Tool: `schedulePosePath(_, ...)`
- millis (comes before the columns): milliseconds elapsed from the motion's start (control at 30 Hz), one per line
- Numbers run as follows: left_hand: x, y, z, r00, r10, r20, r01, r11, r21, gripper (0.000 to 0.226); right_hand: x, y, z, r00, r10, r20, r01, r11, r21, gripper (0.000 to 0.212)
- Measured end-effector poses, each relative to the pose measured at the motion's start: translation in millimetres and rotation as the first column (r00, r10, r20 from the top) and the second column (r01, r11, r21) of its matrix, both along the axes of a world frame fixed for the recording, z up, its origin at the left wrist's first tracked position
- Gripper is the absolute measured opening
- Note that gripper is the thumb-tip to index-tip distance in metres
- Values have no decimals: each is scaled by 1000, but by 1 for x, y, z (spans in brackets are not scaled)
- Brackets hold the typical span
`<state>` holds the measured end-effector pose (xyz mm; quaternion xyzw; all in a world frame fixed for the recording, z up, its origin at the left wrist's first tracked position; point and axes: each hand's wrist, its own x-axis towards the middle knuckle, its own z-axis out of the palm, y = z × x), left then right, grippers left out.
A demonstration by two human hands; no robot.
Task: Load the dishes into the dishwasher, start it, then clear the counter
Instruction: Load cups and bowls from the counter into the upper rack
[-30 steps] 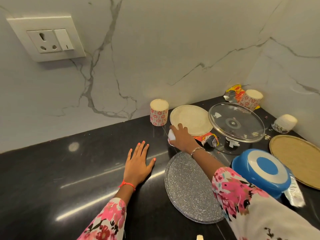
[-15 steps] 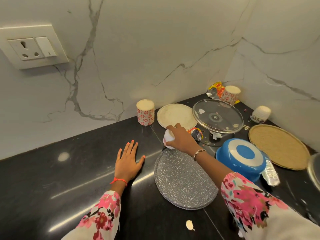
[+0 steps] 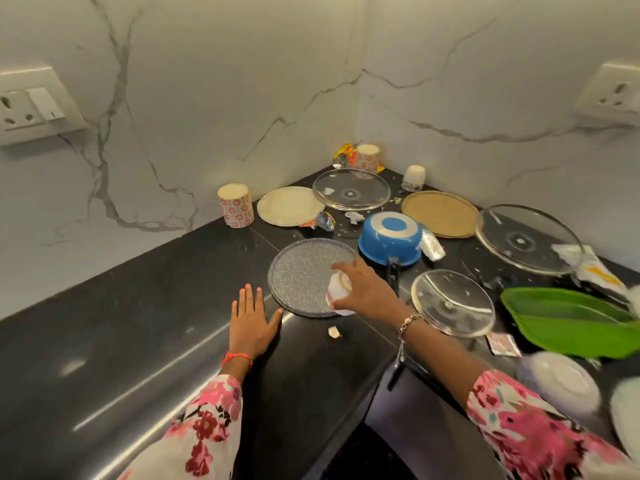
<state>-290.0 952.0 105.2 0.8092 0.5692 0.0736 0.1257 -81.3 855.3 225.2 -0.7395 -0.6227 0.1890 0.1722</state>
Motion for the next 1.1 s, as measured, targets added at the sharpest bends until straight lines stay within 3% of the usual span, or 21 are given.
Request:
schedulePosePath(100,-4,-52,2,999,-46,19,46,999,8,66,-6,-66,-3,999,-47,3,47,999,-2,66)
schedulePosePath(267,-17,-156,1,991,-133,11,132,990,40,67,-24,-192,-22,990,-140,-17,140,990,15,62)
schedulePosePath(400,-28,-242,-4,975,-220,37,220,975,9,98,-42,-292,-49,976,-217,-29,216,976,-39,60)
schedulePosePath(567,-42,-342,-17,929,-355,104,368,918,-147,94,-66,-410,-78,959,-283,5,281,947,-155,59)
schedulePosePath(767,-64,-453,-40,813,-575,91,581,794,-180,126,-105,-535,-116,866,-492,-86,463,855,-233,59)
schedulePosePath(900,-85,-521,-51,710,-698,92,704,701,-118,98,-147,-616,-145,803,-592,-69,558,787,-264,62)
schedulePosePath(1100,-125,-612,-75,576,-809,114,817,569,-93,88,-225,-722,-169,716,-696,-56,651,694,-309,63)
